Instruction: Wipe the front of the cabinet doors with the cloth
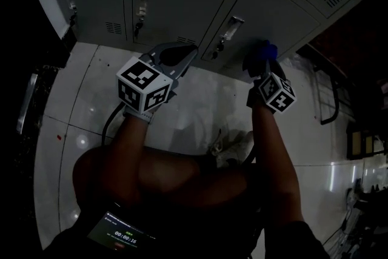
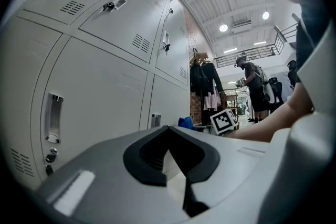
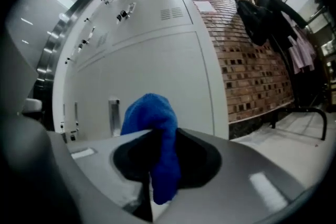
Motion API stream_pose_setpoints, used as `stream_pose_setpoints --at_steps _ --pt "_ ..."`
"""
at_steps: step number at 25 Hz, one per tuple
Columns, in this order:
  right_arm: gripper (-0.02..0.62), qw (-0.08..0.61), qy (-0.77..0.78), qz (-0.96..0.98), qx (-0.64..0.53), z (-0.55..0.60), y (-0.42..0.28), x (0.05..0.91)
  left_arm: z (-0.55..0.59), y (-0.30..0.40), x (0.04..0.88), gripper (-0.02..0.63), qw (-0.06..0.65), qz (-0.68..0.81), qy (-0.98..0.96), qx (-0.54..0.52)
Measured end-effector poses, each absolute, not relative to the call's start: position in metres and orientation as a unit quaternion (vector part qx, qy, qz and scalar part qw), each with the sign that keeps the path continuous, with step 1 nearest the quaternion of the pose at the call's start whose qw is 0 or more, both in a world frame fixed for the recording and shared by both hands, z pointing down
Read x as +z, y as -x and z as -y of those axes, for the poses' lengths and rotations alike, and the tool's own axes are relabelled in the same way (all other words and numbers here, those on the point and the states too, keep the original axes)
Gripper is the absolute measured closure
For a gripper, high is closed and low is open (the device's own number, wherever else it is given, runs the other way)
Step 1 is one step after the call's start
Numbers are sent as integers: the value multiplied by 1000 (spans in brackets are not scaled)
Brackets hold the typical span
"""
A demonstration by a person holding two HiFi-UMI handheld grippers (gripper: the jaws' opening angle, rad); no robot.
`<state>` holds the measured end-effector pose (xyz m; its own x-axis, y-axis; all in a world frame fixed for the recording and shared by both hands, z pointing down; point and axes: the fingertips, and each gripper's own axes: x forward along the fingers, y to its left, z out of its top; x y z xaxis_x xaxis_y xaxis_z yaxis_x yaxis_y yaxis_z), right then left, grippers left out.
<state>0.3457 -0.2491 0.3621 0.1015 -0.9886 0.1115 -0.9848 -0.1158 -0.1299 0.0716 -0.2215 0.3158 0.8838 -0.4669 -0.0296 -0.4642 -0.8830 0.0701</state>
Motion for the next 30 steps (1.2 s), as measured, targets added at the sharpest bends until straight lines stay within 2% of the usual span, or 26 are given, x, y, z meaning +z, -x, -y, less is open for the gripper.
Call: stream_pose_setpoints --at_steps 8,16,22,30 --pt "520 28 599 -797 -71 210 -230 326 213 -73 312 606 19 232 -972 -18" --pt "520 64 467 -881 -31 181 -166 302 205 -76 304 606 11 225 -974 -22" --pt "520 44 425 -903 -35 177 -147 310 201 -75 306 605 3 224 -975 -12" --pt "520 51 417 -906 -46 176 -145 312 197 -82 317 606 -8 213 -977 7"
